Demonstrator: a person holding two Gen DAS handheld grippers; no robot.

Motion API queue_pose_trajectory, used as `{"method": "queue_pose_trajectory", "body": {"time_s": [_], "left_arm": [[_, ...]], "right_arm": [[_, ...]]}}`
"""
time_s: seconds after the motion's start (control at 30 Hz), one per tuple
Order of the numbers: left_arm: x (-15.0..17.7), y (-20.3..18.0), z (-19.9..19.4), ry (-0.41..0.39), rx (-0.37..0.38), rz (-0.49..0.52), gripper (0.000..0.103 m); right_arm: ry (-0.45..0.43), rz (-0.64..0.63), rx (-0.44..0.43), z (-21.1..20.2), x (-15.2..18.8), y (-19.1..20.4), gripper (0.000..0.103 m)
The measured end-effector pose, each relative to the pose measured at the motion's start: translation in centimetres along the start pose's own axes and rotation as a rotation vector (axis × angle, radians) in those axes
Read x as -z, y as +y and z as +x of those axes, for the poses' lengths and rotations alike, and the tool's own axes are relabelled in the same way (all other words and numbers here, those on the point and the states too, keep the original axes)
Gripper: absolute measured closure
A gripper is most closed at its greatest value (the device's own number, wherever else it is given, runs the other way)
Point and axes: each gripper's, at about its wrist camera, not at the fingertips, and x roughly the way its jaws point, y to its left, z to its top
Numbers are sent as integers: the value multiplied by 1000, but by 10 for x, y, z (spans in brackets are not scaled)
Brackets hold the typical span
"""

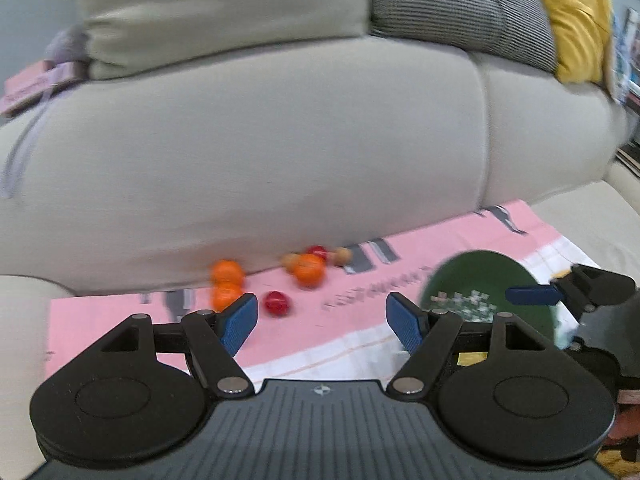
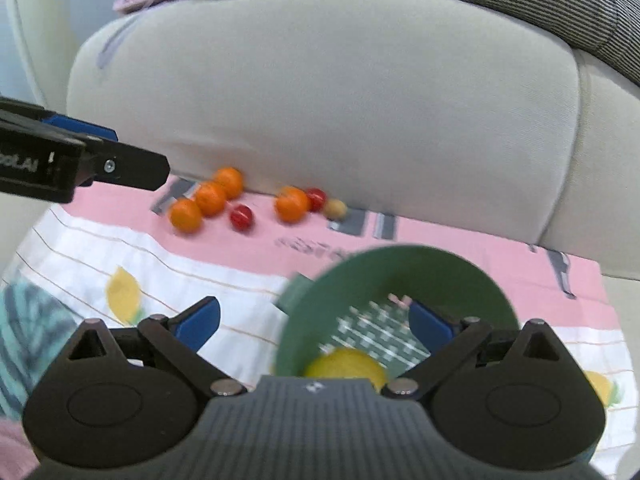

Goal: Organize fruits
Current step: 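Reach both tools toward the mandarins beside the sofa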

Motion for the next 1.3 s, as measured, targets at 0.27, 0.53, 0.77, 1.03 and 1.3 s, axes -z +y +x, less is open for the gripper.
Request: {"method": "queue_pose_trajectory", "body": {"time_s": [0.27,0.53,0.77,1.03,1.3], "left_arm": [[1,46,-7,-88,-110,-33,17],[4,90,6,-102,-166,-115,17],[17,122,35,-65,-111,-218,17],[32,138,79,13,-20,-290,19],[46,133,119,91,72,-291,25]], "right_arm": [[-42,-2,-34,16,-21,35,6],[-41,-54,-78,47,-44,50,6],[-40,-100,-80,76,-55,55,6],[-32,-154,-66,110,-60,57,11],[-20,-189,-18,142,-58,57,30]]}}
